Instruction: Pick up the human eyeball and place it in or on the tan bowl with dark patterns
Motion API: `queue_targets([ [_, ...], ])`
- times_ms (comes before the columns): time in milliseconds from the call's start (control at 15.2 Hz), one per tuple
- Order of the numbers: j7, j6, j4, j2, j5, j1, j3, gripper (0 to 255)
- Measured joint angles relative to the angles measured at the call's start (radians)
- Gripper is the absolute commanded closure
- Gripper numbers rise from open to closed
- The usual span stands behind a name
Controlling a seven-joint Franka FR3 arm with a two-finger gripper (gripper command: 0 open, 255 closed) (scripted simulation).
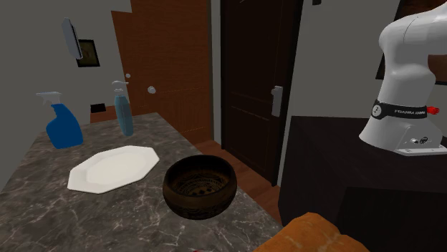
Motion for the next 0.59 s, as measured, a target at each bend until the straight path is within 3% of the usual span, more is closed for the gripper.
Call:
queue_targets([
  [264, 0.032, 0.06, -0.034, 0.022, 0.023, 0.011, 0.029, 0],
  [594, 0.1, 0.215, -0.097, 0.1, 0.071, 0.035, 0.094, 0],
])
